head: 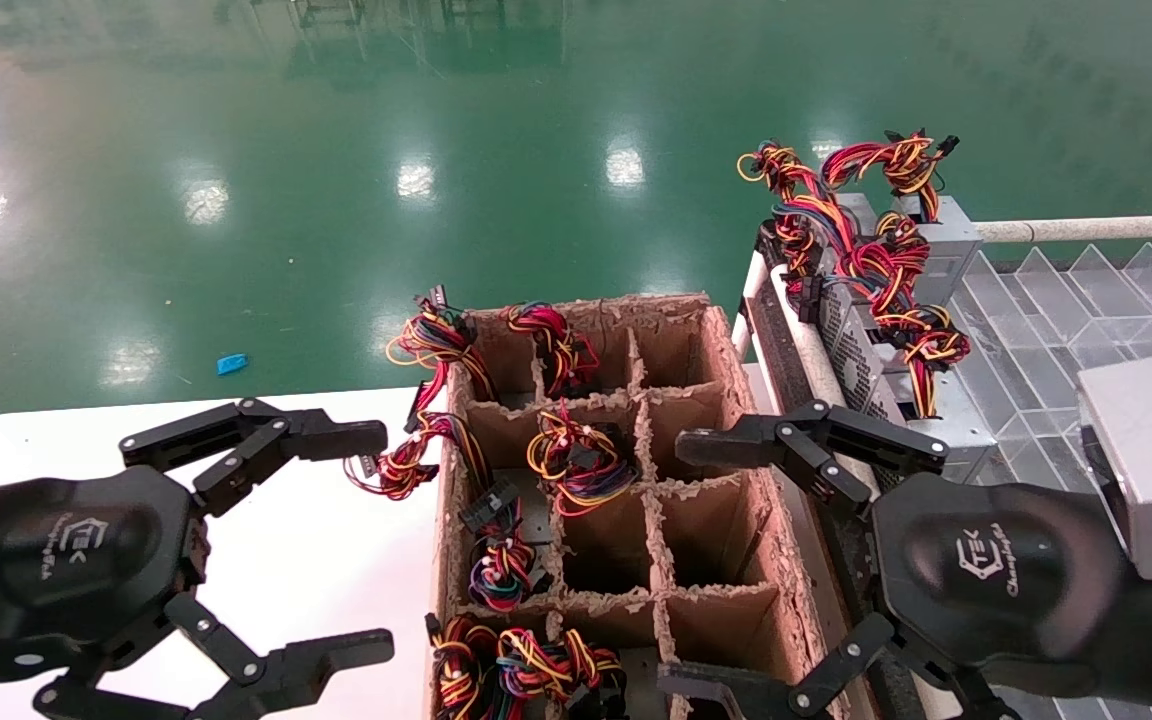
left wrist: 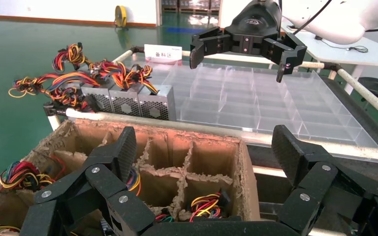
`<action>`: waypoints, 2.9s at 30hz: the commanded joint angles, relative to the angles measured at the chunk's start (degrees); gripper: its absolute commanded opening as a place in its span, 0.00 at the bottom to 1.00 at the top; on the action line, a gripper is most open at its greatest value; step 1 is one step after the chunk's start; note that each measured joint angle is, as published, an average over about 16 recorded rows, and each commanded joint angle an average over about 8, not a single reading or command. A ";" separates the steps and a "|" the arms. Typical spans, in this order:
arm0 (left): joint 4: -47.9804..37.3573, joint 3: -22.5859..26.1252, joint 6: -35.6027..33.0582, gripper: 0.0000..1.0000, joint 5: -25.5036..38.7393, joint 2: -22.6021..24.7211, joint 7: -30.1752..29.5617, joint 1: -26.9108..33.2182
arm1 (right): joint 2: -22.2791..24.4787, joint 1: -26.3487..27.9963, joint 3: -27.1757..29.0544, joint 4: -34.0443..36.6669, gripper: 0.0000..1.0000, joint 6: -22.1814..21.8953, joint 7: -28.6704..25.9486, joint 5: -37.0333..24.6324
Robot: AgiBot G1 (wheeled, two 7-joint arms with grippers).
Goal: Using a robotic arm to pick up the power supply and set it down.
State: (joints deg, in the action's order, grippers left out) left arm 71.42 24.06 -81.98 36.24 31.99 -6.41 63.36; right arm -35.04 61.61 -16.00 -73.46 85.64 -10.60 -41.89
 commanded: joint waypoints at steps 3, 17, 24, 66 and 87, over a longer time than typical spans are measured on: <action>0.00 0.00 0.00 1.00 0.00 0.00 0.00 0.00 | 0.00 0.00 0.00 0.00 1.00 0.00 0.00 0.00; 0.00 0.00 0.00 1.00 0.00 0.00 0.00 0.00 | 0.00 0.00 0.00 0.00 1.00 0.00 0.00 0.00; 0.00 0.00 0.00 0.67 0.00 0.00 0.00 0.00 | 0.00 0.00 0.00 0.00 1.00 0.00 0.00 0.00; 0.00 0.00 0.00 0.00 0.00 0.00 0.00 0.00 | -10.81 6.41 -8.92 -0.99 1.00 -19.99 9.33 -32.04; 0.00 0.00 0.00 0.00 0.00 0.00 0.00 0.00 | -18.07 7.51 -11.32 6.86 0.00 -25.87 14.06 -38.02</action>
State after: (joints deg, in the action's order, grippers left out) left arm 71.42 24.06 -81.99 36.24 31.99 -6.41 63.36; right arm -52.93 68.96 -27.26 -66.83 59.91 3.47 -79.74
